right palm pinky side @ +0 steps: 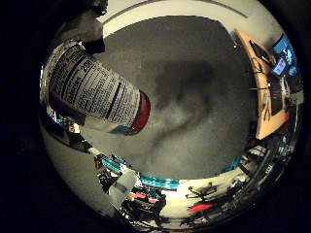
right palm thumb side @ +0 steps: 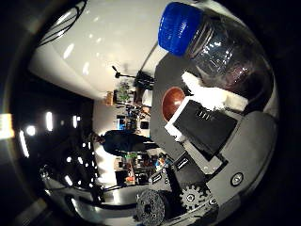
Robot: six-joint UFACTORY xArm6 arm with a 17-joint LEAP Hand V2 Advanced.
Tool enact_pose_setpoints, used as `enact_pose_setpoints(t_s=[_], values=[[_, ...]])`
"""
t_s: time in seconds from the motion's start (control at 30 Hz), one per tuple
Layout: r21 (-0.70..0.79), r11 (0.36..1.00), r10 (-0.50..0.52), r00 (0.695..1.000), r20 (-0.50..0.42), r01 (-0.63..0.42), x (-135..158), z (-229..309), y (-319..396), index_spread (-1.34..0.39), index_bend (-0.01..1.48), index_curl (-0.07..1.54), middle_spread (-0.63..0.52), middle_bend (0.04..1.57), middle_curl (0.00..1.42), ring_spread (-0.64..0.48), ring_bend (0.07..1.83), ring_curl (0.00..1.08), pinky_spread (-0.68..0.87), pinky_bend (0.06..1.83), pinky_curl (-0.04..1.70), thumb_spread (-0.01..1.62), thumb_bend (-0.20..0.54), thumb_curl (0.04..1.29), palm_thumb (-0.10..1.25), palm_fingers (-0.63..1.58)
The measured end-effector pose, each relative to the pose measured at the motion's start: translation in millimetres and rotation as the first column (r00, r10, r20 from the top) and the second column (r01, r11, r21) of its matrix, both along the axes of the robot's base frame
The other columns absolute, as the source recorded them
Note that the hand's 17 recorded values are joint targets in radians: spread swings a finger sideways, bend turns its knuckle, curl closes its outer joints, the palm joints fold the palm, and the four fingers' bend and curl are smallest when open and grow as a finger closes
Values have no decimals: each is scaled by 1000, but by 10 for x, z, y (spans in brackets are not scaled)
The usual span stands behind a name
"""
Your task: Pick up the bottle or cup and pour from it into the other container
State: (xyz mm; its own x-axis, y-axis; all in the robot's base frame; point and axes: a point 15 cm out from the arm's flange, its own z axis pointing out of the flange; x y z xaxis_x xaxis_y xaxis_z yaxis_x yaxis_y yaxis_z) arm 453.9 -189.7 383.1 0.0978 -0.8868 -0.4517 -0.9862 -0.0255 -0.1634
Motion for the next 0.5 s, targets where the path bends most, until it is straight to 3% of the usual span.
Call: enact_pose_setpoints(t_s=[0.23,0.5], values=[[-214,973,70,993,-95,-89,99,134,641,-203,1192,878,-104,1393,760,-240,1331,833,-220,1289,807,134,-18,936,1149,1089],[-445,869,157,973,-169,-218,227,168,1432,-203,1190,876,-103,1403,759,-245,1315,853,-240,1244,865,121,-20,931,1142,1094]])
